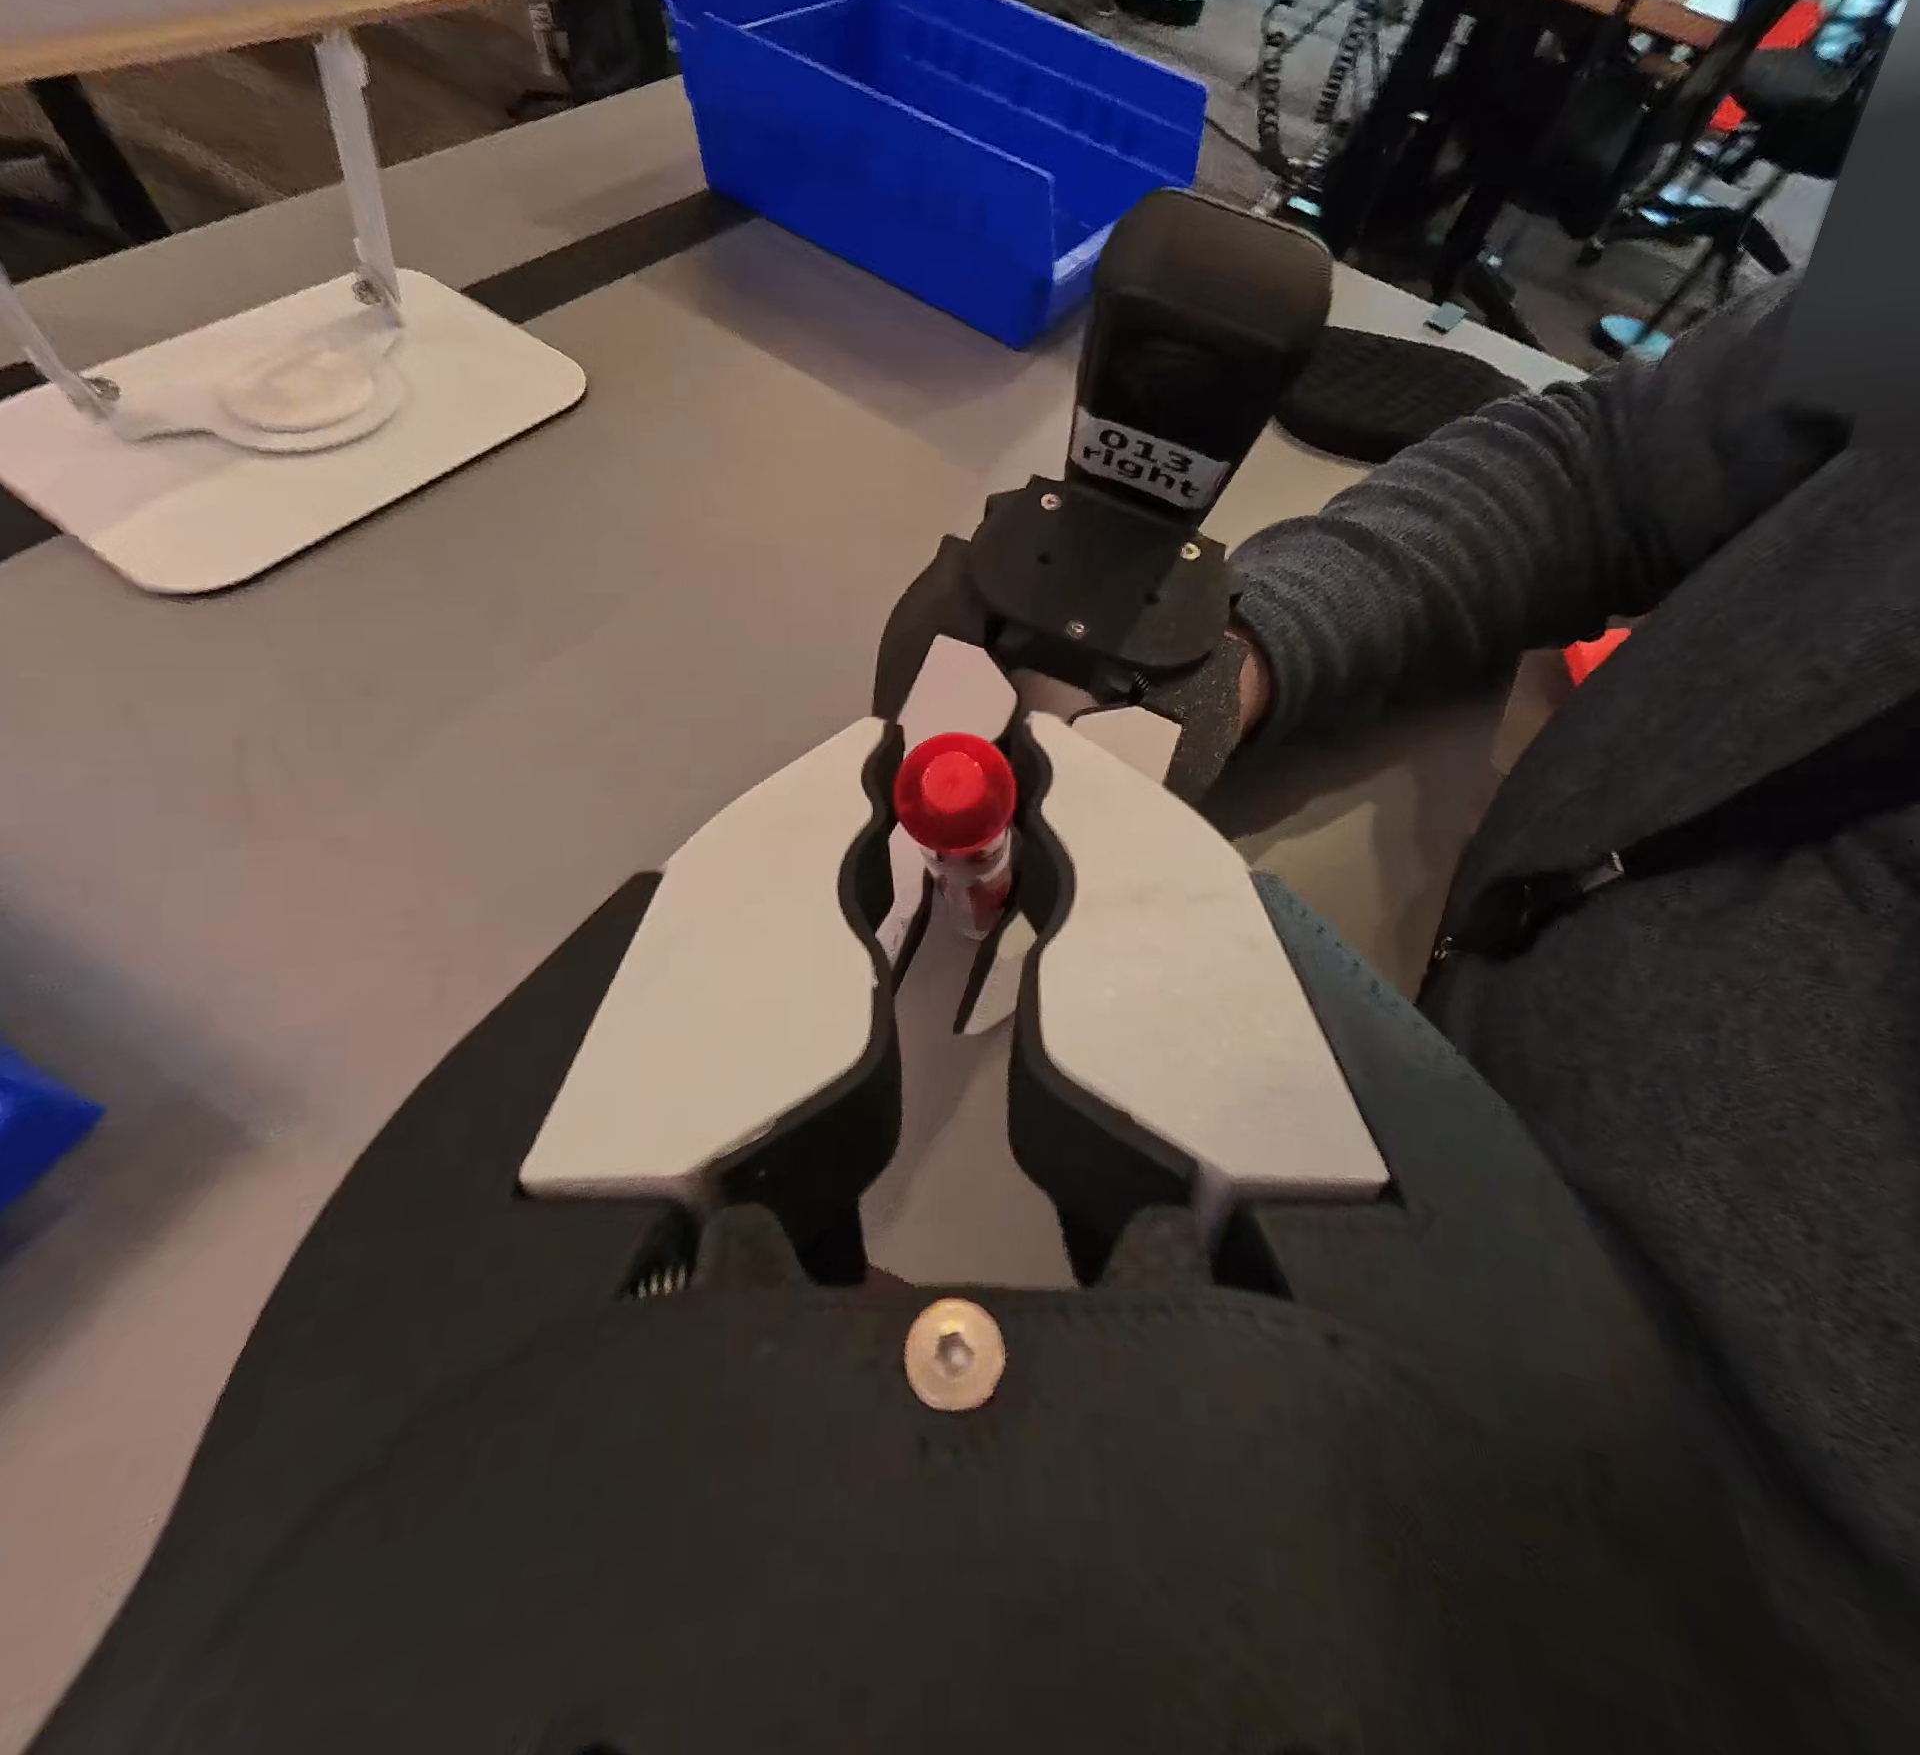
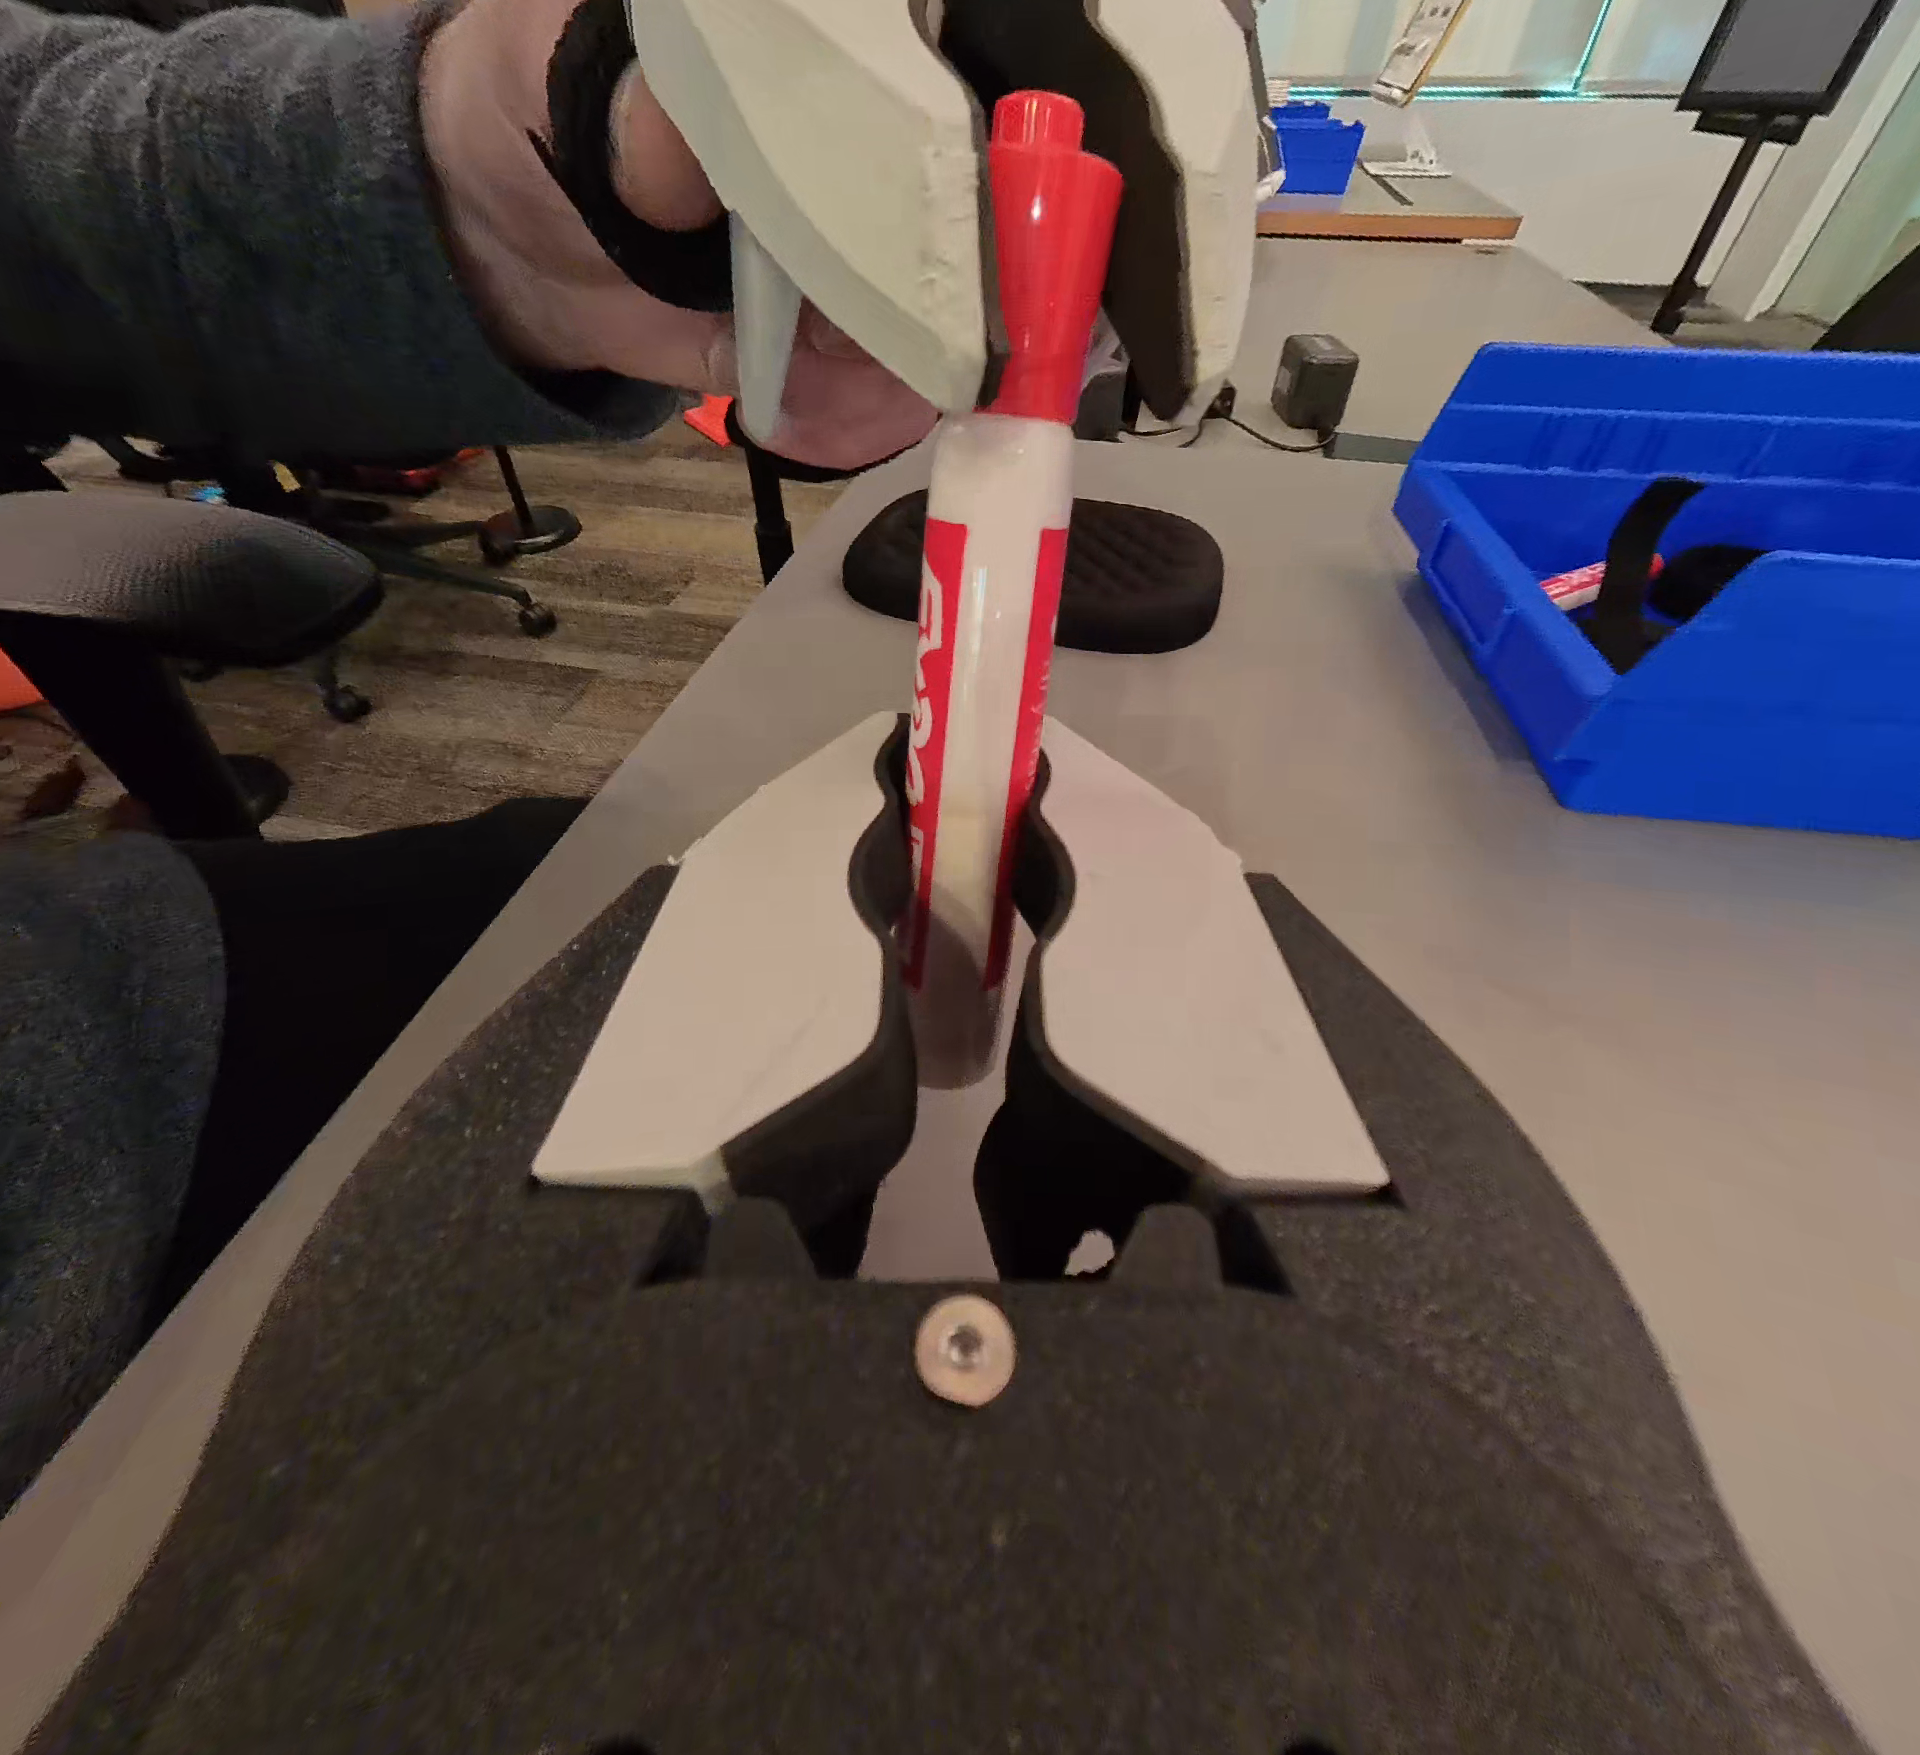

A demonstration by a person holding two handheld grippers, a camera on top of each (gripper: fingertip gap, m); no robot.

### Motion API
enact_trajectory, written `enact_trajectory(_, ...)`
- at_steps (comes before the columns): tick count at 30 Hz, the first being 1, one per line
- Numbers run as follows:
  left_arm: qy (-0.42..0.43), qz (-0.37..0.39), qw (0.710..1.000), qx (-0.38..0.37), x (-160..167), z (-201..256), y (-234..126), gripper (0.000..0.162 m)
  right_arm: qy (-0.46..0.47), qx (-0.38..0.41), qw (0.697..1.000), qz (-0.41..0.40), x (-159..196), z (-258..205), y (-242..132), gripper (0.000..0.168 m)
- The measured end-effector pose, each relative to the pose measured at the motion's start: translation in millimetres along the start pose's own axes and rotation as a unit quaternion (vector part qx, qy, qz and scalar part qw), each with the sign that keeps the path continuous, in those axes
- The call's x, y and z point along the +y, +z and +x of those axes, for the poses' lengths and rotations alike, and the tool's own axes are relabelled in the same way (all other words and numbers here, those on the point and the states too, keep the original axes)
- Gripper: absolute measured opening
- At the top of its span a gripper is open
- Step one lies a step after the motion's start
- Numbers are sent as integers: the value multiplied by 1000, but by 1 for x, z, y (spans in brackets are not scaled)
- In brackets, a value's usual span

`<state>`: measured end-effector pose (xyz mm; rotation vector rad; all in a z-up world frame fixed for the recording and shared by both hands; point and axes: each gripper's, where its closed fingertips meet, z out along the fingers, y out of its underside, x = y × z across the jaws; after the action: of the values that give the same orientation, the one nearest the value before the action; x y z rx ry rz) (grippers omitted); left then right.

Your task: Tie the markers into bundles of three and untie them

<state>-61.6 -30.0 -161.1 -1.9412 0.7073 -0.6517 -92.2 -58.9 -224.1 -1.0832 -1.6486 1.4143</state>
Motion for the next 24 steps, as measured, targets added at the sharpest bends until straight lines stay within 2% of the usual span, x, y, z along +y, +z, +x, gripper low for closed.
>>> enact_trajectory(2,-14,-2,1000,-16,6,0,-5,19,15,-14,1000,-8,3,-4,9,15)
enact_trajectory(3,-13,-18,999,-30,12,-1,-9,19,18,-25,999,-20,6,-8,15,20)
enact_trajectory(4,-6,-31,998,-56,17,-3,-16,19,21,-32,999,-35,9,-10,20,35)
enact_trajectory(5,-1,-51,996,-67,22,-1,-24,19,18,-38,998,-43,11,-13,24,44)
enact_trajectory(10,-19,-128,981,-143,56,3,-77,19,-3,-56,997,-57,15,-19,31,37)
enact_trajectory(14,-40,-151,970,-187,87,8,-108,19,-7,-72,995,-69,21,-29,40,34)
enact_trajectory(18,-58,-149,962,-222,117,11,-123,19,-14,-87,993,-78,24,-36,56,31)
enact_trajectory(24,-72,-150,953,-252,142,15,-135,20,-21,-106,991,-84,24,-42,75,30)
